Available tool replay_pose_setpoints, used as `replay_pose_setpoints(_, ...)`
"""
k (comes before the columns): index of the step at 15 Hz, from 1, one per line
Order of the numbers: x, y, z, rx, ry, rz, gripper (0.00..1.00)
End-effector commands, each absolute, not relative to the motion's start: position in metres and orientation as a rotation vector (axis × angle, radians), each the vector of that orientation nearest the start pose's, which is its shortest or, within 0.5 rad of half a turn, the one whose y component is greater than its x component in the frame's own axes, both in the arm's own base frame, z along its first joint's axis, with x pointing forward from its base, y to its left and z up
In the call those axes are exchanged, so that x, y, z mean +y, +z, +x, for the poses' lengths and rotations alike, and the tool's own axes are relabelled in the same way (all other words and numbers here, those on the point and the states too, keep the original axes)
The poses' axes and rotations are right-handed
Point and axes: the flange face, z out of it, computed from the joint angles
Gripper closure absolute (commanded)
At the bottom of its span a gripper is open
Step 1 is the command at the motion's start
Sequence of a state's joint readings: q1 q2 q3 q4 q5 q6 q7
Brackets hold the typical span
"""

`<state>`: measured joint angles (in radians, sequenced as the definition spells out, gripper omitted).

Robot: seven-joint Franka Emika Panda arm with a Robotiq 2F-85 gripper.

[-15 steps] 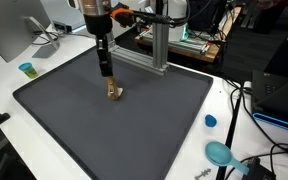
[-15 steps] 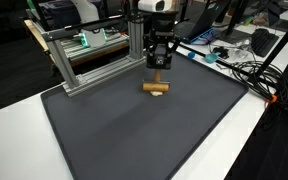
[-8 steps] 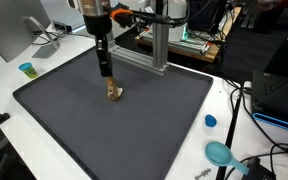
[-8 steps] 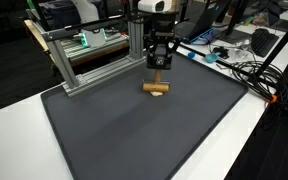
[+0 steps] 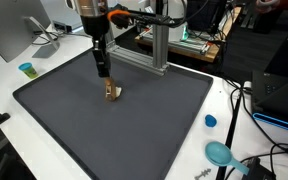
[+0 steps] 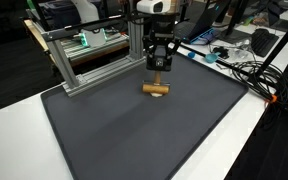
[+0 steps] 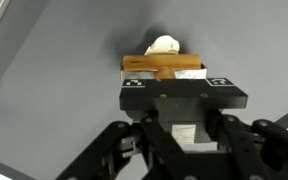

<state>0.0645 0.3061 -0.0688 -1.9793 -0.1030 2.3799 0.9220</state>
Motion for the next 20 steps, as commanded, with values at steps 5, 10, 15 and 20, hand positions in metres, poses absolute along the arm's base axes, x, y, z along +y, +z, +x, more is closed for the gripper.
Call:
replay_pose_setpoints(5,-0.014,0.278,0.625,1.461,-0.181,-2.852,0.79)
replay_pose_setpoints(10,-0.021,0.272,0.629,1.534,-0.185,-2.817,0.79)
replay_pose_setpoints(15,-0.034,0.296,0.625,1.587,-0.258,-2.804,0.79)
replay_pose_setpoints(20,-0.043,0.35,0.594,1.55,-0.407,-2.877,0.79)
